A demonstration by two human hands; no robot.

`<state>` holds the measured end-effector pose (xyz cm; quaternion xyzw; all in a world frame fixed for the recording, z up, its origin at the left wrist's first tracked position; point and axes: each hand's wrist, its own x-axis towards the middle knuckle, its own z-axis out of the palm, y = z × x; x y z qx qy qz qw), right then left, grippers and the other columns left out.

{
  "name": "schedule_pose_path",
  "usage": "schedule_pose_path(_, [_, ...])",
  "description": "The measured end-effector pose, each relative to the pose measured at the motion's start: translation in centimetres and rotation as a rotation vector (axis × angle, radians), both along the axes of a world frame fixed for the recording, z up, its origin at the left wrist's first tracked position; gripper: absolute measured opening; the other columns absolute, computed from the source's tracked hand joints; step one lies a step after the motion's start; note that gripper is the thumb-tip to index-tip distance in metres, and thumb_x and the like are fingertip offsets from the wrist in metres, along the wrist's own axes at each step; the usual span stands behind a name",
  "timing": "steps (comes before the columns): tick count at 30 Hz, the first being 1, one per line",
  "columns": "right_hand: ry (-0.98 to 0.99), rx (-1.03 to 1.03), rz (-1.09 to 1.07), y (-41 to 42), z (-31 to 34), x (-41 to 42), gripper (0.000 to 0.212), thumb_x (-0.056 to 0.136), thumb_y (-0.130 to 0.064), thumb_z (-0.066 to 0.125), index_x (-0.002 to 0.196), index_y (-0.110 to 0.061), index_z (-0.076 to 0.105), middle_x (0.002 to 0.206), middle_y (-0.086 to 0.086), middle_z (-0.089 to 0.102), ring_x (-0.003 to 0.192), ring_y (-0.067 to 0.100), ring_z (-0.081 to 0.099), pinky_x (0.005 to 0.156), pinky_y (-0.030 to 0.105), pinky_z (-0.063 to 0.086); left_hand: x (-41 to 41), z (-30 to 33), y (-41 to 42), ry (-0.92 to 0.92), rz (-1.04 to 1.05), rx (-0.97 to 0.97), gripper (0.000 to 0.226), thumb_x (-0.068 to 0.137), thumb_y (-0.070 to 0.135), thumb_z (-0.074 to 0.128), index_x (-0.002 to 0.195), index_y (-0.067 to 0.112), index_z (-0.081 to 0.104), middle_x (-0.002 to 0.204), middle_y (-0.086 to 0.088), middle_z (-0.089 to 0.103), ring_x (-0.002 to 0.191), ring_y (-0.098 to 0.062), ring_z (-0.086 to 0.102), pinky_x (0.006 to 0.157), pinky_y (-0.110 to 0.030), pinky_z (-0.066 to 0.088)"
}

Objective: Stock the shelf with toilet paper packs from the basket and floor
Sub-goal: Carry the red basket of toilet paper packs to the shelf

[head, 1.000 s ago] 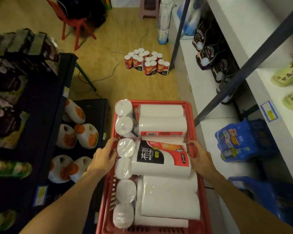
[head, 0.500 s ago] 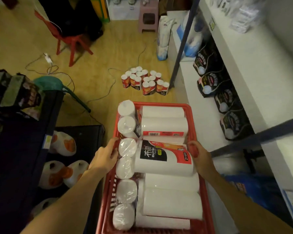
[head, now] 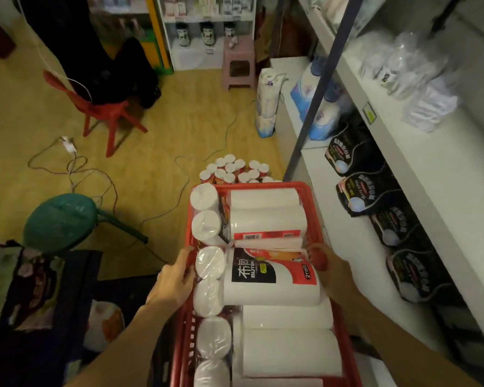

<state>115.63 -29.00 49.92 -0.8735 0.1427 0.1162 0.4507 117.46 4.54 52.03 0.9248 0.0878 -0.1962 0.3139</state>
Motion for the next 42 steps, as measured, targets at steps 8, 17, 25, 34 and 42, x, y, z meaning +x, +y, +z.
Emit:
schedule_pose_path(8, [0.026,-0.030,-0.193,2.4,-0.4,9.3,0.035,0.088,-0.007,0.067,0.117,-0.024,0.057,0.085,-0.022,0.058,0.073,-0.003,0.059,0.066,0.009,0.051,15.4,-1.3,2.5,0.042,-0.156,-0.007,0.041,0.099,0.033,0.044,0.137,0.040,0.031,0.102,-0.009,0.055,0.094,-0.023,0.048,0.091,-0.041,0.044])
schedule_pose_path(17, [0.037,0.022,-0.389,-0.8,-2.5,14.8,0.031,0.090,-0.007,0.063,0.117,-0.021,0.059,0.096,-0.013,0.067,0.086,0.008,0.068,0.080,0.029,0.059,29.0,-2.9,-2.8,0.031,-0.401,0.006,0.043,0.097,0.035,0.044,0.134,0.045,0.027,0.097,-0.009,0.063,0.083,-0.026,0.062,0.080,-0.038,0.053])
schedule_pose_path(25, [0.104,0.047,-0.516,-5.3,-4.9,19.6,0.030,0.091,-0.023,0.063,0.120,-0.020,0.056,0.094,-0.002,0.070,0.082,0.013,0.071,0.080,0.039,0.060,36.4,-3.8,-9.4,0.047,-0.501,-0.016,0.043,0.101,0.029,0.041,0.141,0.033,0.028,0.076,-0.005,0.063,0.065,-0.018,0.063,0.062,-0.034,0.057])
schedule_pose_path(34, [0.215,0.044,-0.734,-4.9,-5.5,20.7,0.036,0.096,-0.029,0.056,0.131,-0.025,0.046,0.085,-0.008,0.063,0.068,0.003,0.065,0.052,0.013,0.050,42.7,-5.8,-14.8,-0.023,-0.796,-0.067,0.048,0.098,0.012,0.048,0.144,0.009,0.033,0.106,-0.007,0.063,0.088,-0.018,0.062,0.073,-0.020,0.048])
schedule_pose_path(42, [0.211,0.134,-1.004,0.2,-7.0,21.5,0.051,0.096,-0.032,0.057,0.142,-0.037,0.037,0.085,-0.001,0.066,0.066,0.008,0.070,0.053,0.022,0.057,49.1,-9.9,-17.3,-0.071,-1.095,-0.227,0.053,0.094,0.020,0.055,0.143,0.011,0.037,0.131,-0.008,0.054,0.118,-0.016,0.050,0.091,-0.026,0.042])
